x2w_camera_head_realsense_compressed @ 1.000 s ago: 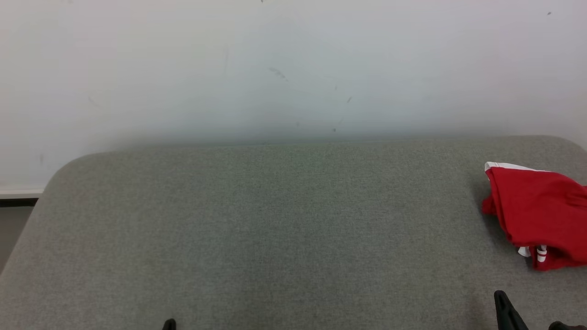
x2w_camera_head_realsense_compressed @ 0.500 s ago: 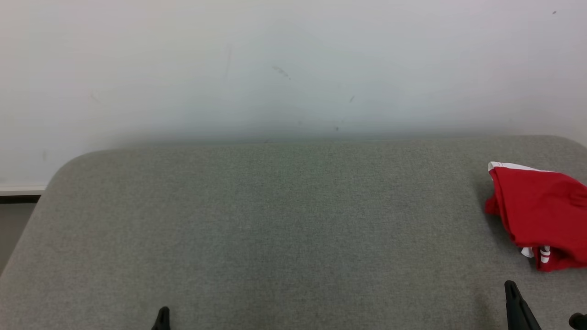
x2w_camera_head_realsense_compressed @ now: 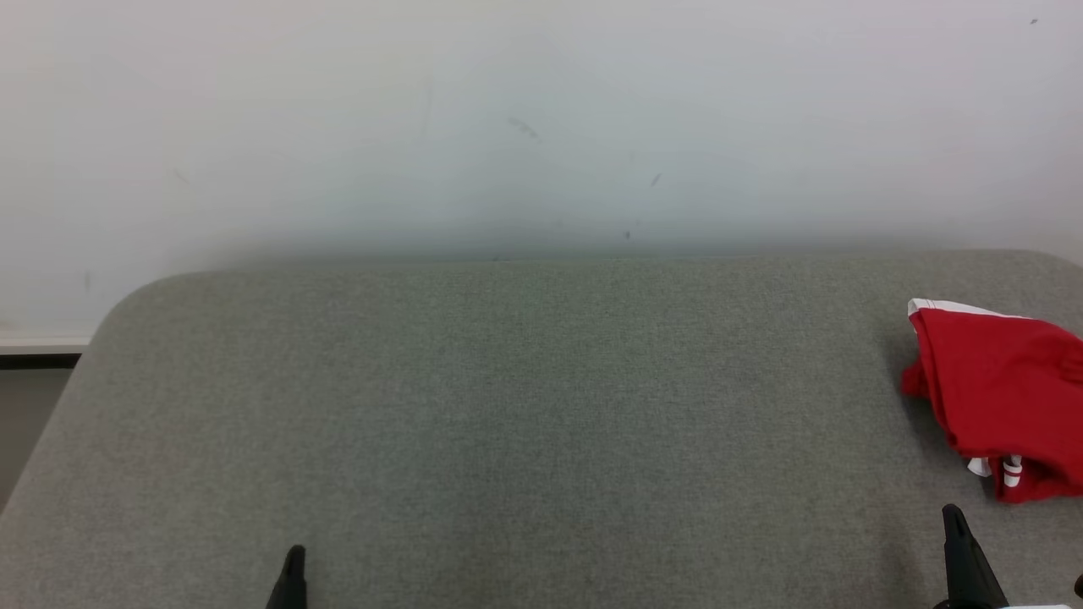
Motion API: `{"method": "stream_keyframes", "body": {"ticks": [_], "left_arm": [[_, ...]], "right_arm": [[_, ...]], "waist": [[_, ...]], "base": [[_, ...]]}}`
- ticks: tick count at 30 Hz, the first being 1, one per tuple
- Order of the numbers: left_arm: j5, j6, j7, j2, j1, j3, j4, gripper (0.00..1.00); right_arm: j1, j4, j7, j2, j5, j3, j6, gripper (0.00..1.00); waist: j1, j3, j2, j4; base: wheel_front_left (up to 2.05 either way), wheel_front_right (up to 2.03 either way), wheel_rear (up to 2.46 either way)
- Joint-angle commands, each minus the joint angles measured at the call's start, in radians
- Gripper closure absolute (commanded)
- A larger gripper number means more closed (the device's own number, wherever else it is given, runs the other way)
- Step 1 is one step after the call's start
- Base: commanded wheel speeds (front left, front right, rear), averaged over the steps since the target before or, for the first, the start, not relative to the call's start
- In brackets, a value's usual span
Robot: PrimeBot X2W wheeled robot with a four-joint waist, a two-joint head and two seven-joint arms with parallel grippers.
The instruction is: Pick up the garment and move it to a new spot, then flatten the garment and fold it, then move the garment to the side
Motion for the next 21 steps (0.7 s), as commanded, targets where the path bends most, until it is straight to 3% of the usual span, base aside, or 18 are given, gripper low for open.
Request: {"method": "stream_keyframes", "body": {"ticks": [1, 21], "left_arm": [[-0.038, -0.005, 0.009, 0.005, -0.023, 0.008, -0.01, 1.0], [-0.265, -0.025, 0.071, 0.007, -0.067, 0.039, -0.008, 1.0]], "right_arm": [[-0.023, -0.013, 0.005, 0.0, 0.032, -0.01, 0.0, 1.0], [-0.048, -0.028, 0.066, 0.009, 0.262, -0.038, 0.0, 1.0]], "waist": [[-0.0001, 0.0, 0.0, 0.001], [-0.0001, 0.007, 0.0, 0.012]], "base": [[0.0, 0.0, 0.0], [0.0, 0.0, 0.0]]}}
